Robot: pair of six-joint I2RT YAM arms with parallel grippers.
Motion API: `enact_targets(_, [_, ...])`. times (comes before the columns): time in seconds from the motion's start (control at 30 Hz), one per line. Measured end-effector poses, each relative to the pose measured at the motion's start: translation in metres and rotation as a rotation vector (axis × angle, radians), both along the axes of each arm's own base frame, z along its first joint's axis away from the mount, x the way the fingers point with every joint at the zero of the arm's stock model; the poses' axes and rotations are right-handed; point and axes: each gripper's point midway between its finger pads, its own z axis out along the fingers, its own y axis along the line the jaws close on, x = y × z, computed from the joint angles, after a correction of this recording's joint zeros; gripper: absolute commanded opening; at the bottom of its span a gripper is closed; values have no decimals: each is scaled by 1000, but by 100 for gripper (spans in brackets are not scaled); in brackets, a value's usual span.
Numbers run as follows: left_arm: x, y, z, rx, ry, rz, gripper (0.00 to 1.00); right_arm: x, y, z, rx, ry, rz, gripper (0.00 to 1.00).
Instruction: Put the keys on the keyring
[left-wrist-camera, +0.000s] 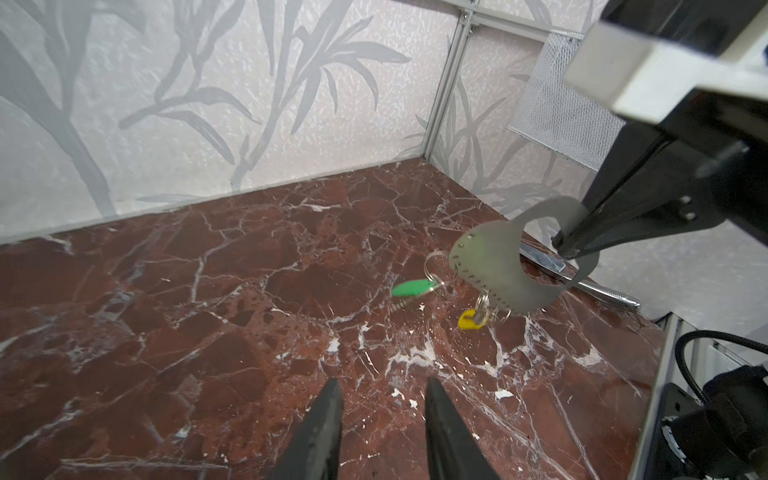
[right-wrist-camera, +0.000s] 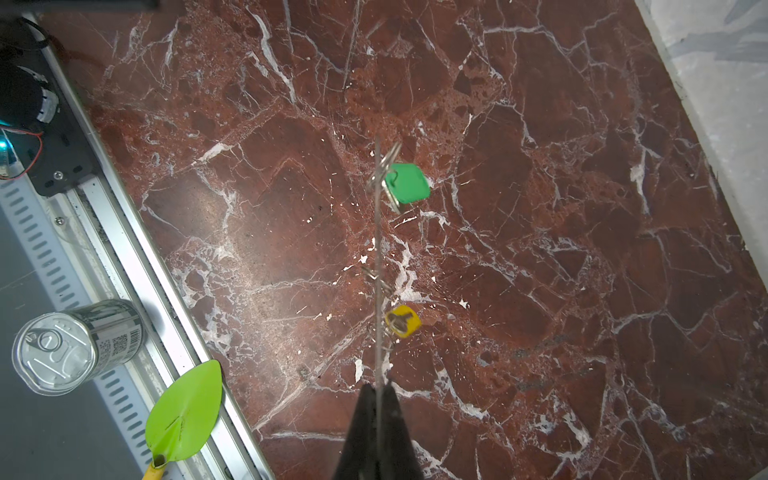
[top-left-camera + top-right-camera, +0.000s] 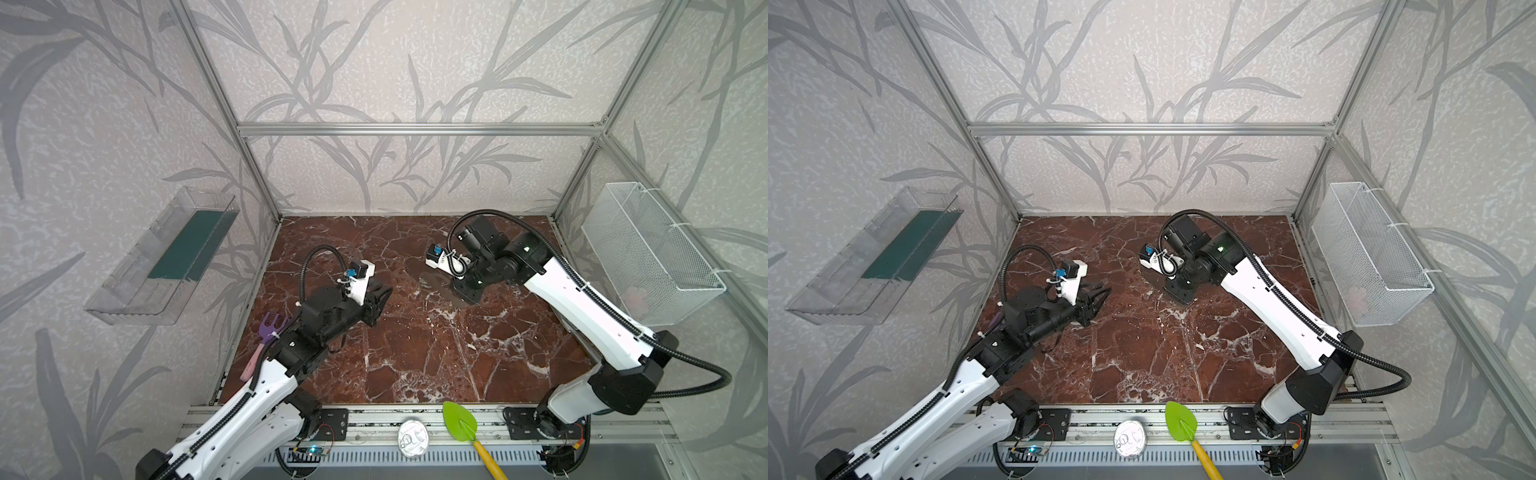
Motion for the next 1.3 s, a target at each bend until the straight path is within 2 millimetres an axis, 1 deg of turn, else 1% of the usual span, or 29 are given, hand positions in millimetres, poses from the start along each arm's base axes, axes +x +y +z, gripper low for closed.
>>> enact_targets(0.07, [3,-5,-10,-11,33,-6,46,-1,1,1,7,3,4,0])
enact_targets(0.13, [6,-10,-13,-28,49,-16,48,-2,3,2,18,7,11,0])
enact_targets(0.33, [12,-23,-2,-99,30,-57,51,-10,7,9,59,2,39,0])
enact_targets(0.5, [11,-32,4,-124,9,-106,53,-16,9,8,82,14,61,0])
enact_targets(0.73, [6,-40,13,-130,-18,-164,54,-20,12,8,98,29,80,0])
enact_targets(0.87, [0,-48,17,-151,-24,-230,54,-21,13,8,104,34,85,0])
enact_targets(0.97, [0,-54,11,-153,-8,-262,54,-22,14,8,107,37,90,0])
enact_targets(1.17, [5,-61,-11,-125,55,-277,54,-25,16,9,110,40,101,0])
enact_targets(1.3, [7,-63,-11,-116,59,-281,54,-26,17,9,112,40,103,0])
